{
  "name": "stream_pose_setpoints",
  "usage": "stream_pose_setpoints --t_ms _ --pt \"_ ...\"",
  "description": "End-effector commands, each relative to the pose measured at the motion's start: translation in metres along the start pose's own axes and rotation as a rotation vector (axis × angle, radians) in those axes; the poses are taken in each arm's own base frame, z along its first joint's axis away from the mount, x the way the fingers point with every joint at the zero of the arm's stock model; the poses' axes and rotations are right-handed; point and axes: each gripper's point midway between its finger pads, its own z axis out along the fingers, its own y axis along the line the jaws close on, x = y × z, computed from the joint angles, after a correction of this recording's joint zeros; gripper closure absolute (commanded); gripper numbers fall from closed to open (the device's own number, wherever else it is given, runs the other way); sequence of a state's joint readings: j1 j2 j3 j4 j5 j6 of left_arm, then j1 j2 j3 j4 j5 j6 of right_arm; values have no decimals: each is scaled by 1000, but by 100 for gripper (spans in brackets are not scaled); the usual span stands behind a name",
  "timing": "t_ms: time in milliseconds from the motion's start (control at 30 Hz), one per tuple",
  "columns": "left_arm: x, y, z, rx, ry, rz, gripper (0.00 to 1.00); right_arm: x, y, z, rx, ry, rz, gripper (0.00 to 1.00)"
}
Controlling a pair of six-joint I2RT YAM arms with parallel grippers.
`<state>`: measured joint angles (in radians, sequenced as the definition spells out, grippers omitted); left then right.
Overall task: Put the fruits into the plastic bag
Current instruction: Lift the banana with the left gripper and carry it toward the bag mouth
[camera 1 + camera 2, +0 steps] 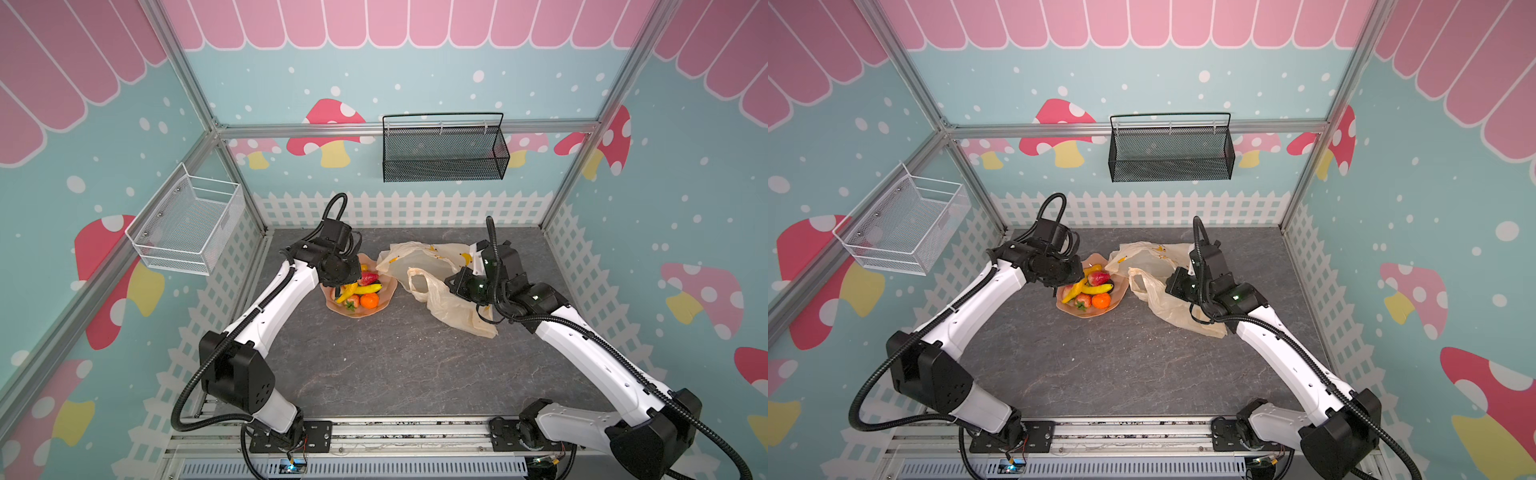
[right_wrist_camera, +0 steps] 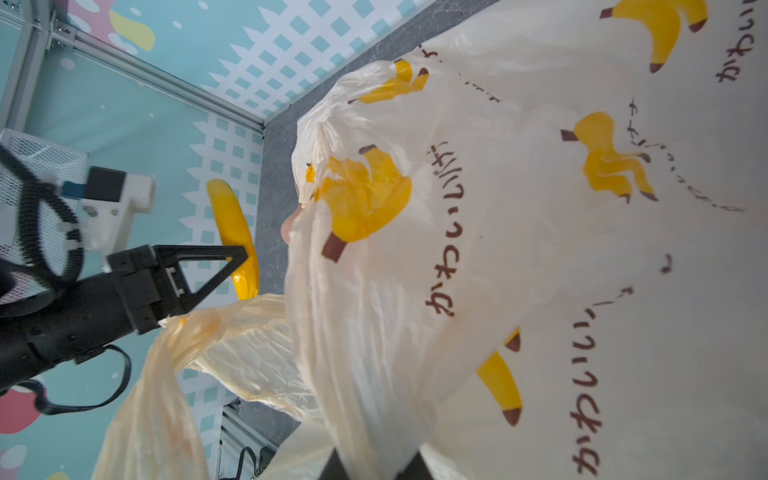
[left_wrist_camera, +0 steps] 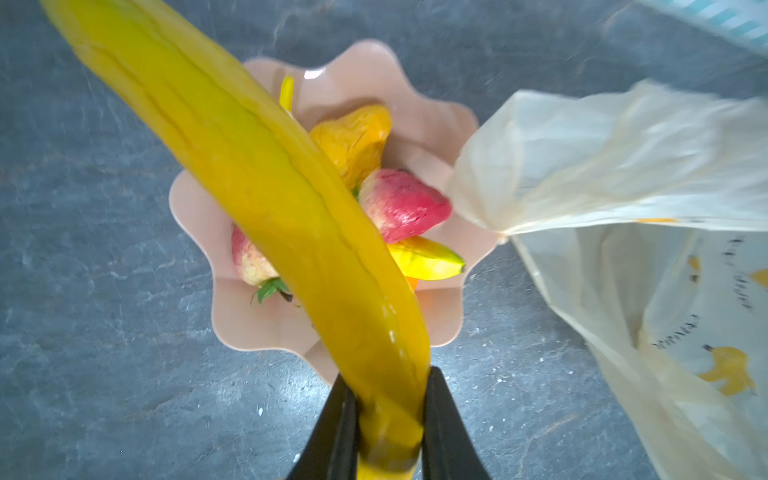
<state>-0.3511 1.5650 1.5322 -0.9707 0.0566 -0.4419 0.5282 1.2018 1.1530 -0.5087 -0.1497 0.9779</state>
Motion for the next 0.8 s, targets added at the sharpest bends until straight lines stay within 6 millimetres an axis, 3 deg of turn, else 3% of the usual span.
stream_pose_setpoints --t_ms 0,100,200,500,767 --pt "-5 -35 -27 103 -49 226 94 0 -2 -4 4 -8 11 100" --pt "4 -61 -38 158 -70 470 96 2 -3 -3 6 0 7 100" --pt "13 -71 -44 209 -83 658 96 2 -3 -3 7 2 0 100" --pt "38 -80 -47 255 -115 1118 95 3 -1 -5 3 8 -11 100" --pt "64 -88 -40 314 -97 1367 94 3 -1 -6 1 11 -15 100"
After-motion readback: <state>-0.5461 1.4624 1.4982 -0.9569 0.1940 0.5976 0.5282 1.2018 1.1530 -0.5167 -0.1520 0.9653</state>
